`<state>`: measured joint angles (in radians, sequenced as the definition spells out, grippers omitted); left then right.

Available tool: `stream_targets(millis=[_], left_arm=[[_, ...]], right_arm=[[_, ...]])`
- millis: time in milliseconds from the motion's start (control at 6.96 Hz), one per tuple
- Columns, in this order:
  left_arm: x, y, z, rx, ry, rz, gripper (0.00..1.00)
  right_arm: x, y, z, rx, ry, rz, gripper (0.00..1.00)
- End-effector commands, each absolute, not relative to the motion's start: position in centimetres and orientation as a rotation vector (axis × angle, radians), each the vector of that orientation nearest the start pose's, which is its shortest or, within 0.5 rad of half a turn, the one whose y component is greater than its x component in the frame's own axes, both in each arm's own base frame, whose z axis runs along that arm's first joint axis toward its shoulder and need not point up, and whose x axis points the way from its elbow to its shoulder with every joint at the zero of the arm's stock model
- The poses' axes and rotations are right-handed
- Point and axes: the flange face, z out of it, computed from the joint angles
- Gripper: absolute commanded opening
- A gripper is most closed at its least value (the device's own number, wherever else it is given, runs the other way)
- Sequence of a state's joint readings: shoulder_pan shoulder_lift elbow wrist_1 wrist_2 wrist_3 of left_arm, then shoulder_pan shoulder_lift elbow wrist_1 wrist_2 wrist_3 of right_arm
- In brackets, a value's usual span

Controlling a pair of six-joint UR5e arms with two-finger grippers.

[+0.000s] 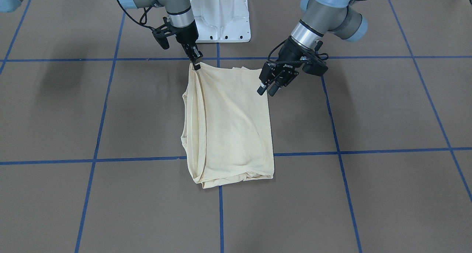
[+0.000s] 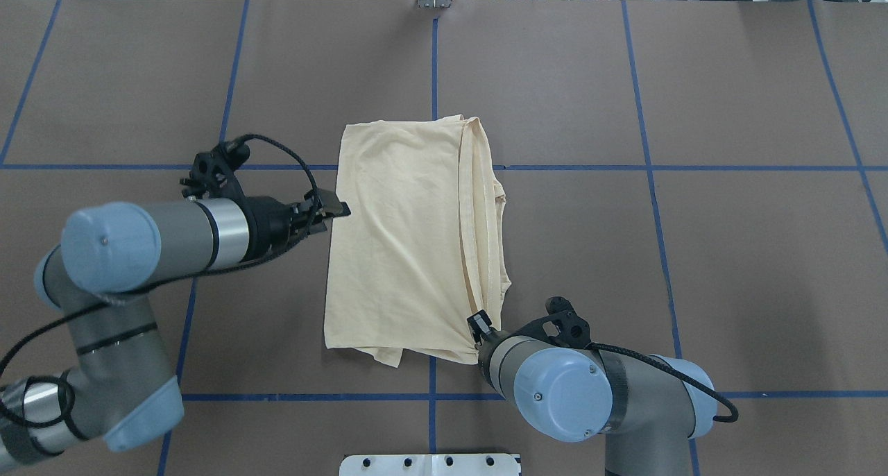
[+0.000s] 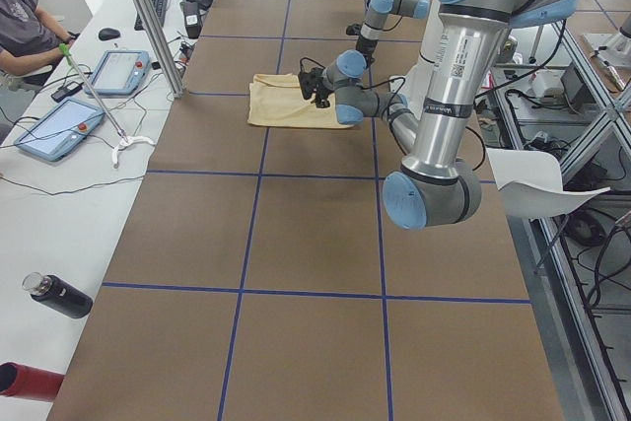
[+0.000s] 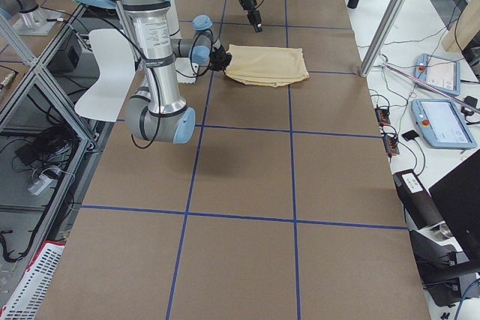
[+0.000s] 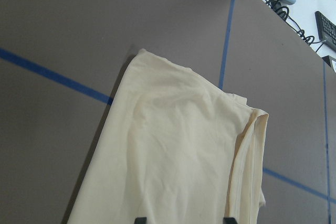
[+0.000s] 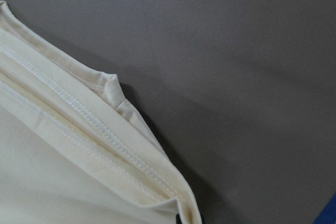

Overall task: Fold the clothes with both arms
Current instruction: 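Move the left gripper to the other near corner and grasp it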

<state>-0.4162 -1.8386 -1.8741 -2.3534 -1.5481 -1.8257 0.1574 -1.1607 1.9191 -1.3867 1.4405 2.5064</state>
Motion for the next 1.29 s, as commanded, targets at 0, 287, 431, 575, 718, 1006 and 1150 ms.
stream_targets(millis=[0,287,431,575,718,1006,1150], left_arm=[[50.1,-27.4,29.7,0.006,1.309,-0.695,0.57],[51.2,-24.3,31.9,-0.035,1.231,-0.678,0.56],[50.6,-24.1,32.6,-0.034,1.218,-0.677,0.56],[50.6,-24.0,32.8,-0.036,1.215,-0.675,0.56],[50.7,-24.0,32.9,-0.036,1.213,-0.676,0.56],[51.0,-23.7,33.3,-0.043,1.202,-0.676,0.54],[51.2,-23.7,33.5,-0.043,1.199,-0.675,0.51]], right_arm=[[-56.2,-23.7,25.9,-0.262,-0.968,1.066,0.00],[-56.2,-23.7,25.8,-0.262,-0.969,1.065,0.00],[-55.9,-23.6,25.5,-0.265,-0.977,1.065,0.00],[-55.8,-23.6,25.3,-0.267,-0.981,1.064,0.00],[-55.8,-23.6,25.3,-0.267,-0.981,1.064,0.00],[-55.8,-23.6,25.3,-0.269,-0.981,1.063,0.00],[-55.8,-23.6,25.3,-0.268,-0.981,1.062,0.00]])
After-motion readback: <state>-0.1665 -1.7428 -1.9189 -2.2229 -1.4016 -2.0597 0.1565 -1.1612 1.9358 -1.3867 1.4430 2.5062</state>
